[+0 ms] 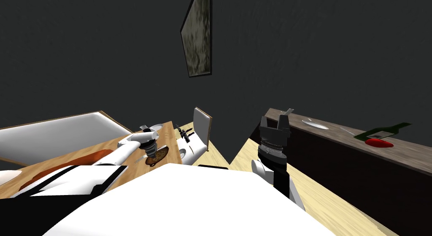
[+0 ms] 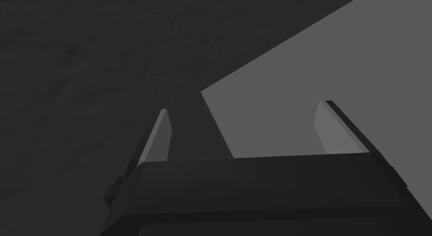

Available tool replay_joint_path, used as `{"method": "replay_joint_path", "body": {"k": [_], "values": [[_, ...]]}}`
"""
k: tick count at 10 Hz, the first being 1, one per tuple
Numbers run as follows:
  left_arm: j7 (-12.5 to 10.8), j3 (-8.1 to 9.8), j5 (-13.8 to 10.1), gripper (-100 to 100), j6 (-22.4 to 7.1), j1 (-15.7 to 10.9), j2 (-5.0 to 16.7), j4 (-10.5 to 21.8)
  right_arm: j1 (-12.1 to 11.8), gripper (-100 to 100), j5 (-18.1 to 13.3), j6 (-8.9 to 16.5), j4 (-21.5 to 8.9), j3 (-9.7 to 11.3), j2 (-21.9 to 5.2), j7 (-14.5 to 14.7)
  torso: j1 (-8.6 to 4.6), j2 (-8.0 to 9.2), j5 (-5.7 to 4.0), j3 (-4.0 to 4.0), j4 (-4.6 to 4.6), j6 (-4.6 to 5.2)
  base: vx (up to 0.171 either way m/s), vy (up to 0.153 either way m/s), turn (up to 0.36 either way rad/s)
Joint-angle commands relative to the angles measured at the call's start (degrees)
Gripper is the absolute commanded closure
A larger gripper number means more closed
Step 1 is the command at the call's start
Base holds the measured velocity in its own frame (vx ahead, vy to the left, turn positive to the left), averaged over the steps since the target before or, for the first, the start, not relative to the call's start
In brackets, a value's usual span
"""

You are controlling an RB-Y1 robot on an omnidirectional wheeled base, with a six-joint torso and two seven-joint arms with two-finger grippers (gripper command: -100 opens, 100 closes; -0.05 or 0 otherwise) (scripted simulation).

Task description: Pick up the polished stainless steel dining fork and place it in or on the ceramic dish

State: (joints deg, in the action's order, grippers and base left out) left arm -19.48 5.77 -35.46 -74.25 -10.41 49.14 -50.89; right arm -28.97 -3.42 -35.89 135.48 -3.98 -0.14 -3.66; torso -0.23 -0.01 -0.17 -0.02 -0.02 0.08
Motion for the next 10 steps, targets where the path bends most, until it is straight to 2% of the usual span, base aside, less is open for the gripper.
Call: {"method": "replay_joint_path", "body": {"k": [1,5,6,7,10], "values": [[-0.34,0.11,-0.81,-100,-2.15,-0.28,1.21,-1.36,0.00,0,0.00,0.00,0.00,0.00,0.00,0.00,0.00,0.00,0.00,0.00,0.00,0.00,-0.030,-0.011,-0.004],[-0.95,0.31,-2.49,-100,-5.99,-0.86,3.67,-3.98,0.00,0,0.00,0.00,0.00,0.00,0.00,0.00,0.00,0.06,0.00,0.04,0.01,-0.01,-0.027,-0.005,-0.003],[-0.86,0.43,-2.33,-100,-5.38,-0.38,3.35,-3.97,0.00,0,0.00,0.00,0.00,0.00,0.00,0.00,0.00,0.06,0.01,0.04,0.01,-0.01,-0.010,-0.003,0.000],[-0.92,0.44,-2.38,0,-5.58,-0.36,3.40,-4.08,0.00,0,0.00,0.00,0.00,0.00,0.00,0.00,0.02,0.01,0.02,0.01,0.00,-0.01,0.000,0.000,0.000],[-0.92,0.44,-2.37,0,-5.56,-0.36,3.40,-4.07,0.00,0,0.00,0.00,0.00,0.00,0.00,0.00,0.03,-0.05,0.02,-0.03,-0.01,-0.01,0.000,0.000,0.000]]}}
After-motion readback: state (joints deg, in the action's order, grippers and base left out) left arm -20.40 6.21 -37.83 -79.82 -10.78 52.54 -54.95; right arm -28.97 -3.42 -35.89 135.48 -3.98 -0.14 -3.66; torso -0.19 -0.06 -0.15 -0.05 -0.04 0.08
